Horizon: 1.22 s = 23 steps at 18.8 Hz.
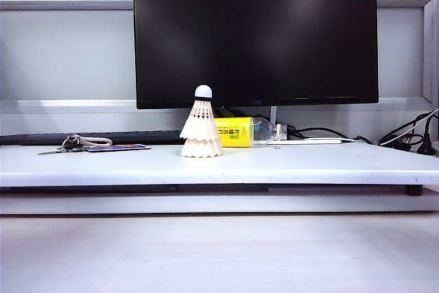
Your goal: Stack the badminton balls on the table vertically.
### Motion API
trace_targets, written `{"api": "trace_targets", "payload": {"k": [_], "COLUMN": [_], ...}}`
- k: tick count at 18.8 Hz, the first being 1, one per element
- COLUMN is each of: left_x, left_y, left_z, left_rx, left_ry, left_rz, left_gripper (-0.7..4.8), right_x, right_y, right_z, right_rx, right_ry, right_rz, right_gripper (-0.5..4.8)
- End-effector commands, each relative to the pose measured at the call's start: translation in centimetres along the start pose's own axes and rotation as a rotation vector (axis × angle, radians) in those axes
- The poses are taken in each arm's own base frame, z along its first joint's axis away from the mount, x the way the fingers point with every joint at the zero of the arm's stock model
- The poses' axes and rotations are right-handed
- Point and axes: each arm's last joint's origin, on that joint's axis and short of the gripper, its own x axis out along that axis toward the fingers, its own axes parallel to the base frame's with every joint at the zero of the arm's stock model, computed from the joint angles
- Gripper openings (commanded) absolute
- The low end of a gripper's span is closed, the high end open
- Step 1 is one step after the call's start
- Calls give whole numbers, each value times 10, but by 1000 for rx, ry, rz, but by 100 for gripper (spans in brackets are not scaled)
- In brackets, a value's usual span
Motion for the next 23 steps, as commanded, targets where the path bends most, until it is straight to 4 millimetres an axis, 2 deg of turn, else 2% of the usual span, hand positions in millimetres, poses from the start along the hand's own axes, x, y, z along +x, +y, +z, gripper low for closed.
{"api": "trace_targets", "payload": {"k": [1, 23], "left_x": [0, 0], "left_y": [0, 0], "left_z": [-3, -3], "left_rx": [-12, -50], "left_ry": [24, 21], "left_rz": [-8, -7], "left_gripper": [17, 22], "right_x": [0, 0], "right_y": [-2, -2], "right_z": [-1, -1], "right_rx": [-3, -21], "right_ry": [20, 15], "right_rz": [-62, -62], "right_gripper": [71, 72]}}
